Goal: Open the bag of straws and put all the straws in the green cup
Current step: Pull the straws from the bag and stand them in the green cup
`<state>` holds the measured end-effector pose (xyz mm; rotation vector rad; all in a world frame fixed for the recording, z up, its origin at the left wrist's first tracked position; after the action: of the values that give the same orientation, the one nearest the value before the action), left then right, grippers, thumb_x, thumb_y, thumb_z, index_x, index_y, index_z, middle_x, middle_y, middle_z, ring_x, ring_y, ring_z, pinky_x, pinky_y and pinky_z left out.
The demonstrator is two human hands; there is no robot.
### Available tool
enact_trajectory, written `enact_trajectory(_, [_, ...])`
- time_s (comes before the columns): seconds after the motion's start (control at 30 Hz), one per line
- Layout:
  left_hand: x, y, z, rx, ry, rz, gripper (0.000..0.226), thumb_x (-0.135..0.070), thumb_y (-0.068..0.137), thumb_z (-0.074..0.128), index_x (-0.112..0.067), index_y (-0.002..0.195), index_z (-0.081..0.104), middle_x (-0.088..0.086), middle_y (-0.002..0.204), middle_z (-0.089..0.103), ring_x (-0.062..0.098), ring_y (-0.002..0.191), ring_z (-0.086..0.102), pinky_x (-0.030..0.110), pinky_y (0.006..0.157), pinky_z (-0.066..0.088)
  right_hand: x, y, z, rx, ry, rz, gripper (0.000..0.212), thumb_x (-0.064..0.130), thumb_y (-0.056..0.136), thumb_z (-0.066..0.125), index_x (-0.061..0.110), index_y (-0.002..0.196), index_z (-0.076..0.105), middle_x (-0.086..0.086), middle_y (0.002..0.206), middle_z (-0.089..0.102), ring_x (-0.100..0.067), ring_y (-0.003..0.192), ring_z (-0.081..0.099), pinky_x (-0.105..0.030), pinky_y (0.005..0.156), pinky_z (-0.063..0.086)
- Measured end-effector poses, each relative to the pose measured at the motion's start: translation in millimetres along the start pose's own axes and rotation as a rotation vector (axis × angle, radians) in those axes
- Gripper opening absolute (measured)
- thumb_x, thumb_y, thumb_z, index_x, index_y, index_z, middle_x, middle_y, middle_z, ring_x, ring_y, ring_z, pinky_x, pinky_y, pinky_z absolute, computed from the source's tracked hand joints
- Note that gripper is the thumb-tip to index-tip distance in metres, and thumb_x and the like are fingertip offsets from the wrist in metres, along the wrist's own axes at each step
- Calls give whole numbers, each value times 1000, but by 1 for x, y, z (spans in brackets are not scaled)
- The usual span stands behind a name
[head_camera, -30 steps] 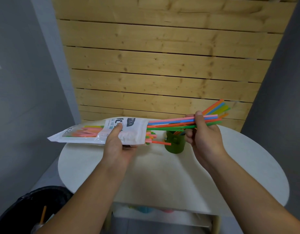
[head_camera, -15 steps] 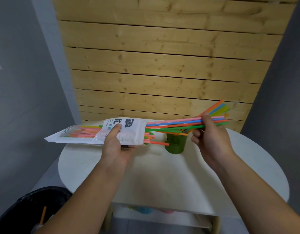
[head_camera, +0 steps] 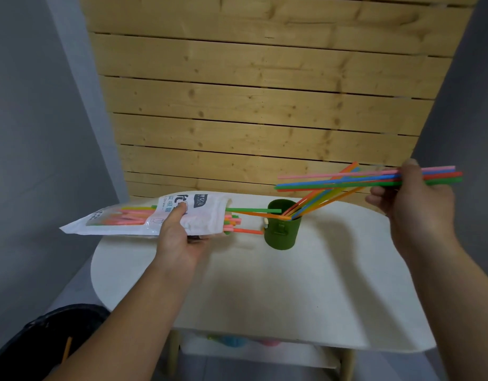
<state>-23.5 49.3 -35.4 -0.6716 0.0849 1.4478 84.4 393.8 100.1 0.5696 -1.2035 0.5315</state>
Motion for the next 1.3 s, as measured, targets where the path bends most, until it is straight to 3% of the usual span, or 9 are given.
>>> enact_trajectory(0.23, [5, -3, 2, 14, 33, 6, 40, -16, 98, 66, -18, 137, 58, 6, 119, 76, 23, 104, 74, 41, 63, 65, -10, -8, 17, 115, -358, -54, 36, 33, 102, 49, 13, 75, 62, -10, 61, 66, -15, 45, 67, -46, 74, 62])
enact_trajectory(0.47, [8, -3, 4, 87, 98, -13, 43, -22, 99, 63, -17, 141, 56, 11, 124, 75, 30, 107, 74, 46, 64, 64, -37, 3, 48, 215, -521, -6, 32, 29, 102, 49, 11, 79, 62, -9, 65, 68, -22, 56, 72, -44, 76, 62])
enact_trajectory(0.6, [9, -1, 3, 97, 106, -18, 45, -22, 99, 63, -17, 143, 55, 11, 128, 73, 31, 115, 71, 46, 65, 64, -61, 10, 65, 317, -566, 74, 19, 20, 99, 58, 2, 102, 63, -9, 77, 68, -20, 63, 70, -35, 66, 62])
enact_trajectory(0.67, [9, -1, 3, 100, 105, -12, 47, -21, 98, 64, -16, 143, 55, 11, 128, 73, 31, 115, 71, 46, 66, 64, -71, 11, 67, 322, -529, 99, 17, 17, 96, 62, 2, 104, 62, -9, 79, 67, -19, 64, 67, -29, 60, 60])
enact_trajectory(0.77, [9, -1, 4, 114, 107, -1, 46, -20, 98, 64, -17, 143, 54, 12, 129, 72, 31, 116, 71, 50, 74, 64, -81, 12, 64, 313, -393, 146, 25, 17, 91, 69, -2, 107, 64, -10, 83, 65, -21, 71, 65, -31, 65, 59])
enact_trajectory(0.97, [3, -2, 6, 119, 75, 24, 45, -19, 98, 64, -18, 142, 54, 11, 128, 73, 31, 114, 72, 55, 86, 60, -88, -4, 45, 293, -407, 234, 54, 39, 80, 79, 6, 117, 58, -12, 100, 65, -27, 87, 70, -40, 76, 61])
enact_trajectory(1.1, [-3, -2, 7, 112, 50, 37, 46, -18, 98, 64, -17, 142, 54, 10, 129, 73, 29, 116, 71, 55, 90, 58, -86, -32, 31, 290, -635, 303, 62, 66, 84, 59, 6, 95, 64, -13, 86, 63, -26, 76, 64, -40, 71, 54])
enact_trajectory(1.2, [-7, -4, 9, 107, 10, 36, 46, -16, 97, 65, -16, 142, 55, 9, 129, 73, 28, 116, 71, 53, 84, 61, -95, -70, 47, 519, -636, 410, 79, 83, 70, 49, 7, 81, 68, -8, 77, 69, -23, 70, 64, -35, 70, 50])
enact_trajectory(1.3, [-3, -10, 13, 119, 10, 24, 43, -16, 98, 65, -17, 139, 55, 9, 128, 73, 28, 115, 72, 57, 88, 58, -112, -106, 78, 782, -523, 464, 95, 90, 50, 47, 21, 113, 70, 0, 109, 72, -17, 102, 66, -38, 94, 49])
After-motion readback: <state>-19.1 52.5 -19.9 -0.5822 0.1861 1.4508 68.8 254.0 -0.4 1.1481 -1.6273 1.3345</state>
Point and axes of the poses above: each hand's wrist, its own y-axis towards the middle knuckle, its own z-axis out of the palm, x = y × z, the point moved 8 cm from there along y, towards the middle knuckle
